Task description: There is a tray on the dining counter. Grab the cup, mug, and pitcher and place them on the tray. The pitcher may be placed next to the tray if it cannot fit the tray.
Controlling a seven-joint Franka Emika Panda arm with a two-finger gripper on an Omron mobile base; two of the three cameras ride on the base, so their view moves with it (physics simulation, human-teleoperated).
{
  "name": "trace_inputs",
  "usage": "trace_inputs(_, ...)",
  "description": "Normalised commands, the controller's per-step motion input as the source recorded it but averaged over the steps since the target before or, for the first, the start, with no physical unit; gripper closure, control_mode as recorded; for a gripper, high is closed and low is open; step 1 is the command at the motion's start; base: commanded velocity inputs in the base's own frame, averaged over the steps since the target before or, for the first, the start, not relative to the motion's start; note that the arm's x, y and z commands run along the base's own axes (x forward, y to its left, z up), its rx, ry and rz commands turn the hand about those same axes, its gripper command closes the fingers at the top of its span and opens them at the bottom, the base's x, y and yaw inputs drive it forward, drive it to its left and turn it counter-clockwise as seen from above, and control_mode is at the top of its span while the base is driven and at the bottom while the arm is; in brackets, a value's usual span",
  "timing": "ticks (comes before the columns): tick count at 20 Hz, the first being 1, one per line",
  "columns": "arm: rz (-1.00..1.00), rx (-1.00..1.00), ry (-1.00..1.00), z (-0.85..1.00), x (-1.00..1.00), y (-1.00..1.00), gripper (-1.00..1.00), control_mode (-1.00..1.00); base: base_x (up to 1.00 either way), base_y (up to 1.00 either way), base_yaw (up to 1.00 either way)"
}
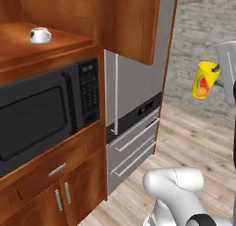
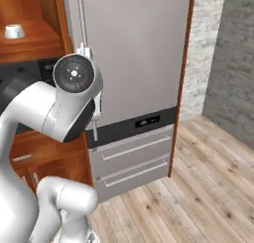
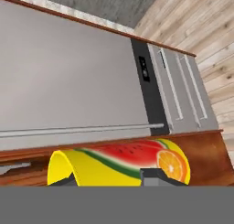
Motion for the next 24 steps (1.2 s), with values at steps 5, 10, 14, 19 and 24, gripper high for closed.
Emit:
trace_inputs(5,0.0,0.0,0.0,0.0,0.0,0.0,1.0,1.0,-0.09,0.0,-1.0)
trace_inputs(10,0.0,0.0,0.0,0.0,0.0,0.0,1.0,1.0,-0.07,0.0,-1.0)
trace_inputs(14,0.0,0.0,0.0,0.0,0.0,0.0,1.0,1.0,-0.03,0.0,-1.0)
trace_inputs(19,0.0,0.0,0.0,0.0,0.0,0.0,1.0,1.0,-0.02,0.0,-1.0)
trace_inputs(24,0.0,0.0,0.0,0.0,0.0,0.0,1.0,1.0,-0.01,0.0,-1.0)
